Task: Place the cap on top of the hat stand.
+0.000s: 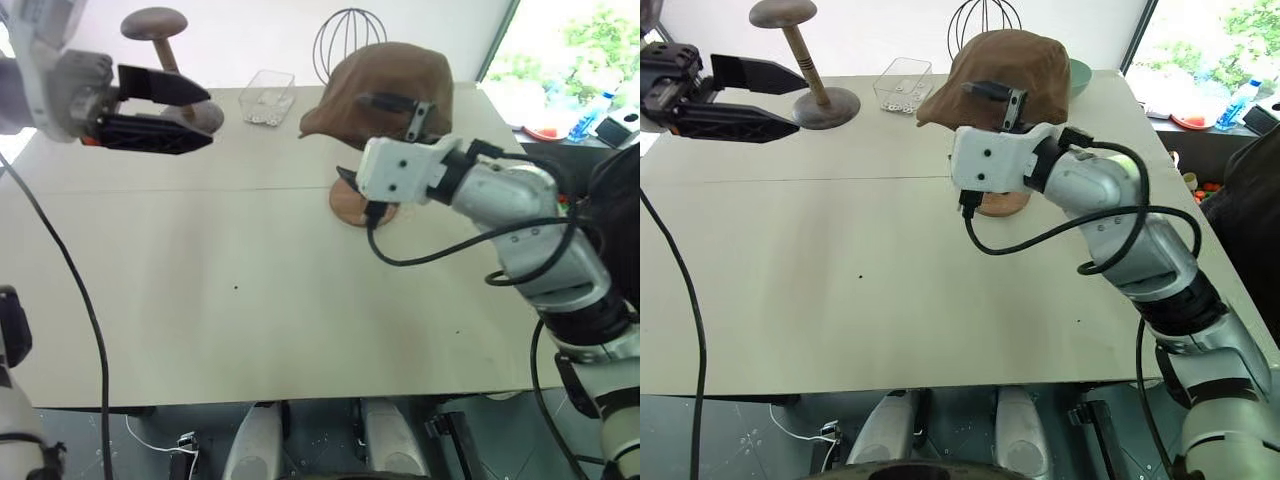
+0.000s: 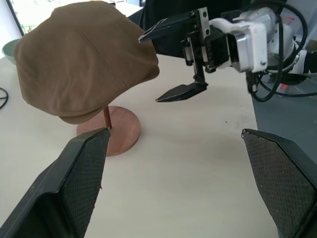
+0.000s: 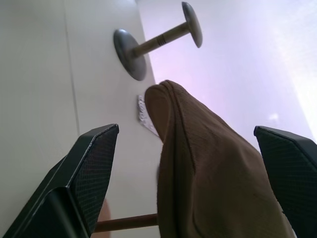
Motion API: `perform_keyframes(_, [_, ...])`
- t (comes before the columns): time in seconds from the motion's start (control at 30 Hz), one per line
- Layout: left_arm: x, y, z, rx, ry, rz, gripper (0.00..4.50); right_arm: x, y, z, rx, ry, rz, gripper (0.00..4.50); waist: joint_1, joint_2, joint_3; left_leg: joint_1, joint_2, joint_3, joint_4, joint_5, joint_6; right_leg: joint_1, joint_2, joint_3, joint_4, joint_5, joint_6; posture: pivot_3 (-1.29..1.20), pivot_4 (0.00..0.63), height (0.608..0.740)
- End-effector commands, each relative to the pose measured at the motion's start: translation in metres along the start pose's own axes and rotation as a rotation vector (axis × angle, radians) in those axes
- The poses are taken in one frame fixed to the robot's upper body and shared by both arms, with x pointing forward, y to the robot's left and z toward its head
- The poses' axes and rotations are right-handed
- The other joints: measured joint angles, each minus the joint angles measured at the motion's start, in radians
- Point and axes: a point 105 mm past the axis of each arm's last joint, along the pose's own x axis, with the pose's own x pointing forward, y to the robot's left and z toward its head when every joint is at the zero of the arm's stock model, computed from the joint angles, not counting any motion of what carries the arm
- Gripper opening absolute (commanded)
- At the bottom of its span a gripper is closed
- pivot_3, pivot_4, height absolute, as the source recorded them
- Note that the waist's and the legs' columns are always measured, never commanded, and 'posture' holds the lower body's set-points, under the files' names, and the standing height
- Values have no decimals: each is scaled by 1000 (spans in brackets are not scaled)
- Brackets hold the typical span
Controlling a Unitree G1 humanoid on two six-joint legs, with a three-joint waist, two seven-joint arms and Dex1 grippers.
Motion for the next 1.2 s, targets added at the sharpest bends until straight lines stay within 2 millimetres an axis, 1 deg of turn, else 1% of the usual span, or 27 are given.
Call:
perform_keyframes(0.03, [-3, -3, 11, 62, -11, 10, 4450, 4, -9, 0, -115, 10, -74, 4500, 0, 0, 0, 0, 0, 0, 0, 0, 0, 0, 0, 0, 0, 0, 0, 0, 150, 740])
perform_keyframes(0.1, [-2, -2, 13, 62, -19, 17, 4450, 9, -5, -9, -117, 43, -76, 4500, 0, 0, 0, 0, 0, 0, 0, 0, 0, 0, 0, 0, 0, 0, 0, 0, 150, 740])
perform_keyframes(0.2, [-3, -3, 13, 61, -21, 17, 4450, 16, -3, -13, -138, 62, -93, 4500, 0, 0, 0, 0, 0, 0, 0, 0, 0, 0, 0, 0, 0, 0, 0, 0, 150, 740])
perform_keyframes(0.3, [-2, -3, 11, 62, -15, 17, 4500, 21, -7, -17, -152, 84, -130, 3779, -1, 0, 0, 0, 0, 0, 0, 0, 0, 0, 0, 0, 0, 0, 0, 0, 150, 740])
perform_keyframes(0.53, [-1, -2, 10, 68, -8, 31, 4500, 19, -10, -14, -134, 78, -161, 342, -1, 0, 0, 0, 0, 0, 0, 0, 0, 0, 0, 0, 1, 0, 0, 0, 150, 740])
perform_keyframes(0.57, [-1, -1, 9, 70, -6, 35, 4500, 19, -12, -14, -128, 78, -167, 86, -1, 0, 0, 0, 0, 0, 0, 0, 0, 0, 0, 0, 1, 0, 0, 0, 150, 740])
perform_keyframes(0.63, [-2, -1, 9, 74, -3, 41, 4500, 16, -21, -12, -111, 72, -206, 86, -1, 0, 0, 0, 0, 0, 0, 0, 0, 0, 0, 0, 1, 0, 0, 0, 150, 740])
perform_keyframes(0.77, [-3, -1, 9, 76, -5, 48, 4500, 5, -49, 7, -121, -37, -310, 86, 1, 0, 0, 0, 0, 0, 0, 0, 0, 0, 0, 0, 1, 0, 0, 0, 150, 740])
perform_keyframes(0.83, [-3, 1, 9, 78, -9, 55, 4500, -2, -61, 12, -118, -74, -350, 86, 0, 0, 0, 0, 0, 0, 0, 0, 0, 0, 0, 0, 1, 0, 0, 0, 150, 740])
perform_keyframes(0.9, [-2, 2, 10, 80, -12, 58, 4500, -9, -67, 15, -123, -118, -352, 86, -1, 0, 0, 0, 0, 0, 0, 0, 0, 0, 0, 0, 1, 0, 0, 0, 150, 740])
perform_keyframes(0.97, [-2, 2, 11, 83, -15, 60, 4500, -16, -73, 20, -174, -185, -336, 86, 0, 0, 0, 0, 0, 0, -1, 0, 0, 0, 0, 0, 1, 0, 0, 0, 150, 740])
perform_keyframes(1.1, [0, 5, 13, 86, -21, 63, 4500, -28, -88, 17, -195, -274, -345, 86, -1, 0, 1, 0, 0, 0, 0, 0, 0, 0, 0, 0, 1, 0, 0, 0, 150, 740])
perform_keyframes(1.2, [0, 7, 16, 97, -26, 67, 4500, -32, -90, 11, -205, -342, -336, 86, -2, -1, 1, 0, 0, 0, 0, 0, 0, 0, 0, 0, 1, 0, 0, 0, 150, 740])
